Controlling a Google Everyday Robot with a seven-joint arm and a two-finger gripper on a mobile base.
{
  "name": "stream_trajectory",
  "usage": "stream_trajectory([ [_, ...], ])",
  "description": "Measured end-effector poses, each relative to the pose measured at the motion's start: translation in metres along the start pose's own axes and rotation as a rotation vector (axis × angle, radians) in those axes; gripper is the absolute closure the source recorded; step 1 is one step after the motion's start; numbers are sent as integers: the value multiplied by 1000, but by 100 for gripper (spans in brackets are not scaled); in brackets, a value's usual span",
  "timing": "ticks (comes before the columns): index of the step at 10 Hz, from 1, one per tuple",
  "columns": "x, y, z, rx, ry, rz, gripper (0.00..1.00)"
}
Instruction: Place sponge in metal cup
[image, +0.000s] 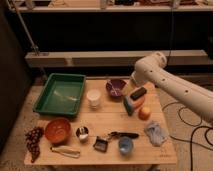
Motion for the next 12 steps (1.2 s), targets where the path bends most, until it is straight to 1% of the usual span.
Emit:
stream_trajectory([
  [1,-3,1,1,16,-20,-2,20],
  [2,-10,2,5,46,-70,-3,20],
  [3,-11,-2,10,69,-110,-12,20],
  [4,-11,-6,11,84,-125,-15,20],
  [7,-13,-2,11,75,-128,-16,20],
  [9,-12,-3,12,81,-128,-13,20],
  [11,-9,-7,13,110,-152,22,20],
  [12,1,-18,16,138,-158,54,20],
])
